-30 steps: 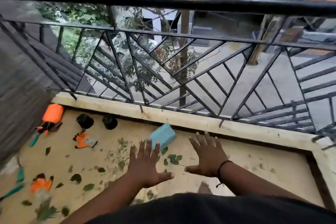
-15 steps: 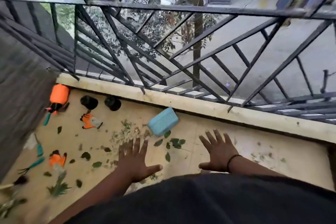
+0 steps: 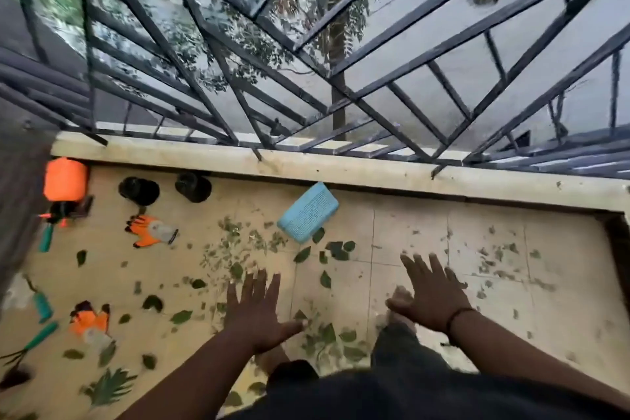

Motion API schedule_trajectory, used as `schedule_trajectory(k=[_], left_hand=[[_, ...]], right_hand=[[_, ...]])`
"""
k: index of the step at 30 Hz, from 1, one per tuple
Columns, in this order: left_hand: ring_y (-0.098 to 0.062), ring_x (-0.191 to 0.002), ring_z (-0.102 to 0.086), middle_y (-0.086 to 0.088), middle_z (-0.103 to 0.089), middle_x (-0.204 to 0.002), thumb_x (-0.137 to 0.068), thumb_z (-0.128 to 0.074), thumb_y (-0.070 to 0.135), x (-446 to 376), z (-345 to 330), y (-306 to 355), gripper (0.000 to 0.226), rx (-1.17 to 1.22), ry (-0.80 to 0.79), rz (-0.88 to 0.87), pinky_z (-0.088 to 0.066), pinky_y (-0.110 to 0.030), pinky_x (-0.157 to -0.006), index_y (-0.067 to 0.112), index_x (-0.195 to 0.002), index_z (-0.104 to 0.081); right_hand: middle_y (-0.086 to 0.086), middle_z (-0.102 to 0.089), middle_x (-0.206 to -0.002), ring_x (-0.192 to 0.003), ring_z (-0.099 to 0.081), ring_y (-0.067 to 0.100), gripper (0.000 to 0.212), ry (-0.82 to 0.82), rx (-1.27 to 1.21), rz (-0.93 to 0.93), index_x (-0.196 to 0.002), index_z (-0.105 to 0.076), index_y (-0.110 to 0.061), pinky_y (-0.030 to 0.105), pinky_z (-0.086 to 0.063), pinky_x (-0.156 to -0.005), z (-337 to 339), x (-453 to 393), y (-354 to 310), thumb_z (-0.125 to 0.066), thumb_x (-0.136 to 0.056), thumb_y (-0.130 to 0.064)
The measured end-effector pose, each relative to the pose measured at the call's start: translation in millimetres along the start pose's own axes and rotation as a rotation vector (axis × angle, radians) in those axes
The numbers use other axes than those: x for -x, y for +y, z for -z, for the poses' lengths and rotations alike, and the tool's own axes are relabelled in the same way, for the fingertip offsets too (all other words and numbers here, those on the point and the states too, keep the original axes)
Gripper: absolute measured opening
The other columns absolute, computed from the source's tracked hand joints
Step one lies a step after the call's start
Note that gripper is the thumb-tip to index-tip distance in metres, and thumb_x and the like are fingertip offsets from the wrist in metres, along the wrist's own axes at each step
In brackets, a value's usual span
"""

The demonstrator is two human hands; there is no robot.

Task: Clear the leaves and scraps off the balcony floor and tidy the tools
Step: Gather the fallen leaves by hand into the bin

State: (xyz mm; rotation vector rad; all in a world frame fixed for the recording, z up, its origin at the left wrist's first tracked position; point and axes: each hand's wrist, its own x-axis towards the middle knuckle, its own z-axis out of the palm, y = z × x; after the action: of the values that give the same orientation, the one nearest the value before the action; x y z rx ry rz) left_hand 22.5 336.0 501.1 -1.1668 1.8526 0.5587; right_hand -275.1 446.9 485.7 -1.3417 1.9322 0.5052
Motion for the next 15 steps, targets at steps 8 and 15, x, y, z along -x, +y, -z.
schedule_trajectory(k=[8, 15], left_hand=[[-0.031, -0.149, 0.017, -0.005, 0.022, -0.162, -0.060, -0.008, 0.100, -92, -73, -15, 0.125, 0.081, -0.202, -0.009, 0.008, -0.057, -0.118, 0.023, -0.155, 0.016], [-0.029, -0.150, 0.017, -0.005, 0.023, -0.162, -0.074, -0.023, 0.091, -213, -183, 20, 0.112, 0.098, -0.244, -0.056, 0.006, -0.057, -0.118, 0.024, -0.155, 0.016]], right_hand=[[0.007, 0.008, -0.163, -0.149, 0.003, 0.029, 0.109, -0.275, -0.048, 0.010, -0.155, 0.008, -0.023, 0.046, -0.014, -0.118, -122, -55, -28, -0.040, -0.077, -0.082], [0.008, -0.007, -0.162, -0.149, -0.001, 0.032, 0.088, -0.381, 0.103, 0.141, -0.155, -0.004, -0.022, 0.047, -0.008, -0.118, -227, -168, -21, -0.042, -0.089, -0.066]])
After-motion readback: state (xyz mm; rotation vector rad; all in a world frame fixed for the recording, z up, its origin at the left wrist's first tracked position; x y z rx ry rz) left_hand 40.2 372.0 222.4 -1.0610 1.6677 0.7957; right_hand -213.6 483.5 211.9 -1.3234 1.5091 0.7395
